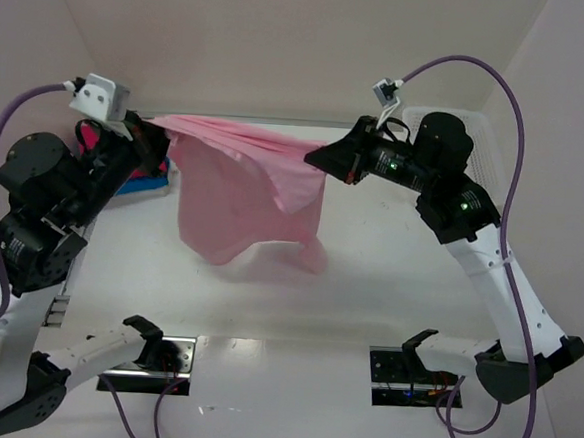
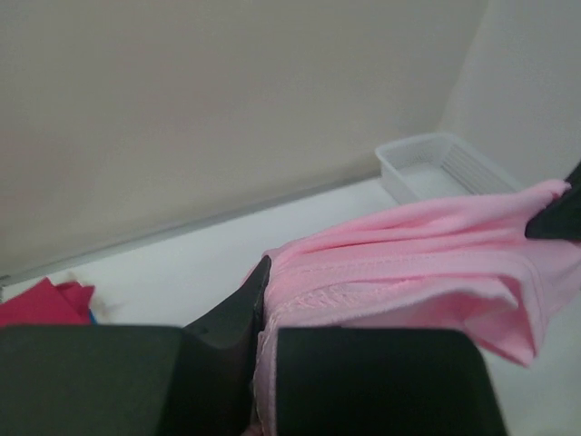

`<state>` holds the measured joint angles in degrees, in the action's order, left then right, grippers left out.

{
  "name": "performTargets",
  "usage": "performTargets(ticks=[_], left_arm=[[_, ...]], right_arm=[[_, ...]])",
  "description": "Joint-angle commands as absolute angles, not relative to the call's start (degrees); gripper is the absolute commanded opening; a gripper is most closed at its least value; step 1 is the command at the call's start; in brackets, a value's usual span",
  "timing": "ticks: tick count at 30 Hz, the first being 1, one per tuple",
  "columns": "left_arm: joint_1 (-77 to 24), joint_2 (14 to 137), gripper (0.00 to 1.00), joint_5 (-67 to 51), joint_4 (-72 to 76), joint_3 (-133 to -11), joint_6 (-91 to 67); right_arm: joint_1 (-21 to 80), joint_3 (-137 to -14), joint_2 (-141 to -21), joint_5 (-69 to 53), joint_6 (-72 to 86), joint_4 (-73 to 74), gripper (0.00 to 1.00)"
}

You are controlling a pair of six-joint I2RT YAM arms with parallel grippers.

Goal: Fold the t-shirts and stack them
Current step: Move the tshirt to the center of the board

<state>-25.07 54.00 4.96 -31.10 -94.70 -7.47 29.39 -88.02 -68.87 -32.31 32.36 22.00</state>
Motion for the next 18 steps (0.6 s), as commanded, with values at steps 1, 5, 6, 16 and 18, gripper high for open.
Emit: performTargets(ticks=[1, 5, 6, 16, 18], left_arm=[[-22.41, 59.95, 0.00, 21.70, -24.43, -105.18, -3.22], [-22.41, 75.23, 0.00, 20.48, -24.03, -115.03, -2.29], [-22.41, 79.13, 0.00, 18.48, -23.28, -115.87, -2.29], [-26.81, 112.64, 0.42, -6.13, -34.38, -138.60, -4.14], [-26.81, 117.58, 0.88, -5.29, -39.98, -146.50, -4.57]], right_arm=[[30.41, -92.99, -66.89, -29.15, 36.10, 22.03, 0.00], [30.41, -82.99, -57.96, -16.52, 38.06, 25.38, 0.00], [30.41, -80.54, -55.90, -11.88, 38.47, 27.50, 0.00], [29.79, -62.28, -55.55, -4.87, 37.00, 43.06, 0.82], [29.79, -65.35, -55.14, -2.50, 36.48, 43.83, 1.00]])
